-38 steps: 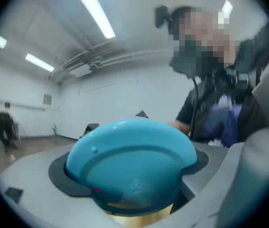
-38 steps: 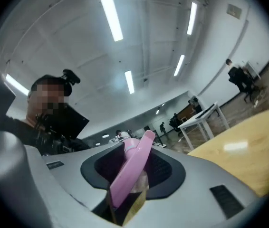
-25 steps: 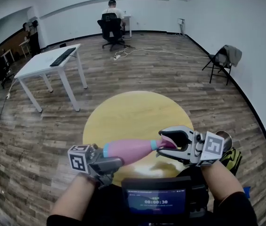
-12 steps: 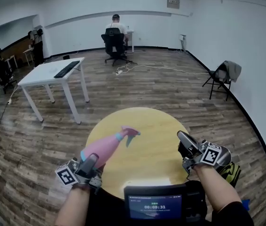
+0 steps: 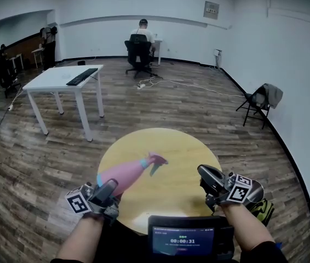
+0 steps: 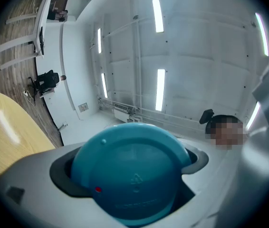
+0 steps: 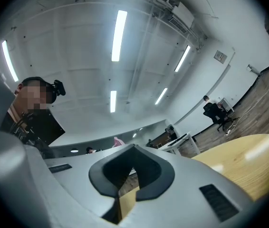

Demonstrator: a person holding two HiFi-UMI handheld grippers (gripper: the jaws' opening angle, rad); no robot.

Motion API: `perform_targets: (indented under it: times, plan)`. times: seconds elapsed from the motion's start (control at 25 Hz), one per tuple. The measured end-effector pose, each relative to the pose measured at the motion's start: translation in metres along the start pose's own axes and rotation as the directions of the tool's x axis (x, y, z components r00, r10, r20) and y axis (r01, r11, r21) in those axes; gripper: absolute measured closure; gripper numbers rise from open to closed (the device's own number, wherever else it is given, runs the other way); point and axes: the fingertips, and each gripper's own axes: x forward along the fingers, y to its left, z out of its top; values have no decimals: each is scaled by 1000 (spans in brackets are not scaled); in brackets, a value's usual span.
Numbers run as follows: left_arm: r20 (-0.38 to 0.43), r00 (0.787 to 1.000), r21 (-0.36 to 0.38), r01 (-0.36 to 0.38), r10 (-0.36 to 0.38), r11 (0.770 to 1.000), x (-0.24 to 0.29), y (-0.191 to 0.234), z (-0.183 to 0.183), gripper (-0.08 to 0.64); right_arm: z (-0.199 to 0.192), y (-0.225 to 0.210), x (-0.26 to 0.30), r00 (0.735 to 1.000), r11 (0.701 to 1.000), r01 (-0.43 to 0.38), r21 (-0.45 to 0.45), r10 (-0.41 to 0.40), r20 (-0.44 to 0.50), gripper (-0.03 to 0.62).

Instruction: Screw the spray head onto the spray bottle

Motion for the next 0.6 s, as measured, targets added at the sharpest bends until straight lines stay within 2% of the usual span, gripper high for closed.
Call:
perform_targets:
  times: [0.6]
  plan:
    - [43, 999, -26, 10, -8, 1000, -2, 1, 2, 18, -9, -4, 0, 999, 1000, 8, -3, -8, -38, 574]
